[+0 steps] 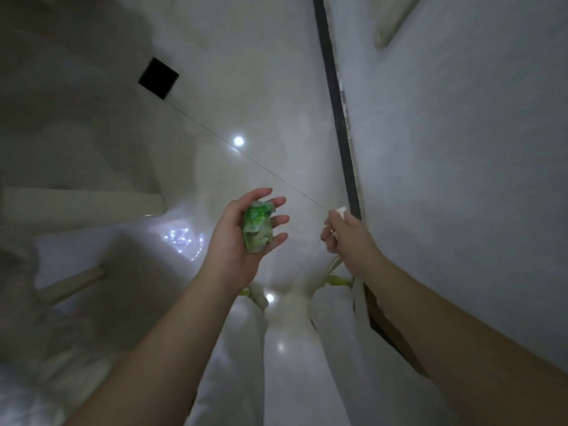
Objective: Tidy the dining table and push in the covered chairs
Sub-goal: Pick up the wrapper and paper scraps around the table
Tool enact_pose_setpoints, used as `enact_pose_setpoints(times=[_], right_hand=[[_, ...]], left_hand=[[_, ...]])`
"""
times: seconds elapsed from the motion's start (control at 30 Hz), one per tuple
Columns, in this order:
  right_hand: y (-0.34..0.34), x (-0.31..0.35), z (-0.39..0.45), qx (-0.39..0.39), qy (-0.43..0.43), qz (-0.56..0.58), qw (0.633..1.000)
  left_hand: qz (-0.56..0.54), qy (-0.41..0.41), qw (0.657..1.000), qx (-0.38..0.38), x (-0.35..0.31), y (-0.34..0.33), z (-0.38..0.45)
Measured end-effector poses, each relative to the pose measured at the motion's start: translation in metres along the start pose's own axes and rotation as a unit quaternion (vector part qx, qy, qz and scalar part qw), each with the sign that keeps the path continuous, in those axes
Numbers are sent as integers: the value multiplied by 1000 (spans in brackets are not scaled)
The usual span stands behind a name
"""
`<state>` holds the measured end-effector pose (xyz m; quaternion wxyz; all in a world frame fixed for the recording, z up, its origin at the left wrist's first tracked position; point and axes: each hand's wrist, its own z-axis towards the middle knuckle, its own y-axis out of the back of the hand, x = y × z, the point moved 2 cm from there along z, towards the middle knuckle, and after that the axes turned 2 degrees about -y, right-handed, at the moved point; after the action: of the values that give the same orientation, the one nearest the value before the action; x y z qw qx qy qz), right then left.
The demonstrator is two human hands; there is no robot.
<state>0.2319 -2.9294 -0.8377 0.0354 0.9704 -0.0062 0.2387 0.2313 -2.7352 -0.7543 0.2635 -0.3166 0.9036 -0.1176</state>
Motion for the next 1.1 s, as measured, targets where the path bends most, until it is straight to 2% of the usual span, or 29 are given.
enact_pose_setpoints(times=[0.13, 0.3, 0.4, 0.67, 0.8, 1.1], right_hand=[[-24, 60, -77, 98, 39, 3, 994], [-48, 134, -165, 150, 75, 81, 983], [-64, 166, -211, 178, 62, 141, 972], [-115, 230, -322, 344, -13, 266, 901], [-148, 261, -383, 426, -11, 266, 865], [-197, 309, -451, 465, 68, 243, 849]], left_hand=[[-32, -10, 999, -17, -44, -7, -72], [-115, -31, 992, -28, -92, -9, -163], [-159, -53, 986, -21, -120, -16, -208], [-184, -136, 973, 9, -193, -18, -314], [-209, -168, 963, 21, -220, -14, -355], [-189, -211, 958, 43, -271, 1, -414]])
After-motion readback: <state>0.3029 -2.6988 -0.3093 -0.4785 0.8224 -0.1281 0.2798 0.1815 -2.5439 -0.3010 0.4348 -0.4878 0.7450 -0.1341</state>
